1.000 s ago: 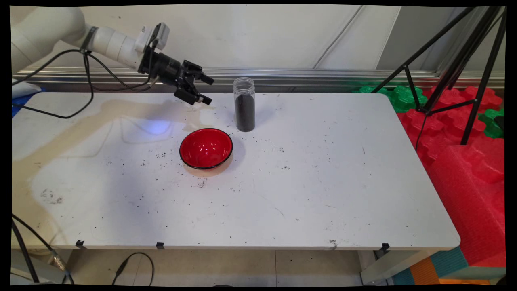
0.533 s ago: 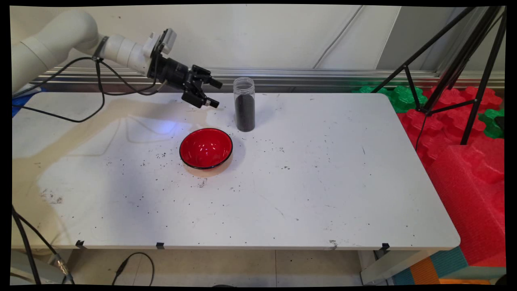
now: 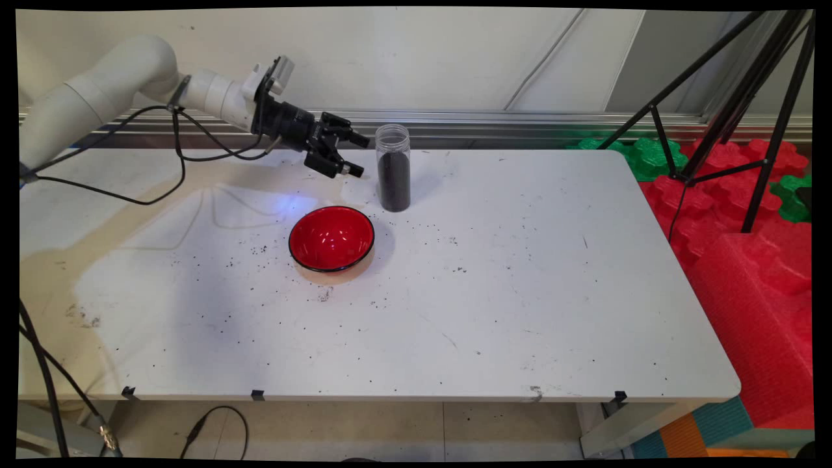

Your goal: Pick up the black seasoning powder from the table

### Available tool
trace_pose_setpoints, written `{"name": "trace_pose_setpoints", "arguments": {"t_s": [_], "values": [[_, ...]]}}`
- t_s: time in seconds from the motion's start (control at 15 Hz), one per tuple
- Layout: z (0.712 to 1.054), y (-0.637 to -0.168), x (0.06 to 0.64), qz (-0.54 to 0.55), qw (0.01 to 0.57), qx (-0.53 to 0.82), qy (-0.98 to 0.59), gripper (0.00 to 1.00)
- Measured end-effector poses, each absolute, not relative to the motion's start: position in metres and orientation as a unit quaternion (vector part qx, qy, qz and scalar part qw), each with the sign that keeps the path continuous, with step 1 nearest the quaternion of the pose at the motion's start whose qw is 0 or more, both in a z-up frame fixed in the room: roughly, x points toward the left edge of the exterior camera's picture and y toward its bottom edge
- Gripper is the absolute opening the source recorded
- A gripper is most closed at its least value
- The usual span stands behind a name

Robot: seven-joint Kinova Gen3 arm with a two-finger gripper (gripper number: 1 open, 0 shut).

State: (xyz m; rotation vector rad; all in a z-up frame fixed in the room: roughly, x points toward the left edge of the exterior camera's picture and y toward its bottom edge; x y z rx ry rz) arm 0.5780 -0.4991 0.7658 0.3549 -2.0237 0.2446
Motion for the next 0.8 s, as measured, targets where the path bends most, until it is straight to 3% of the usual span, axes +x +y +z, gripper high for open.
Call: {"name": "trace_pose_setpoints", "arguments": {"t_s": [0.8], "values": [[0.717, -0.521, 0.564, 0.098, 0.545, 0.140, -0.821, 1.00]]}}
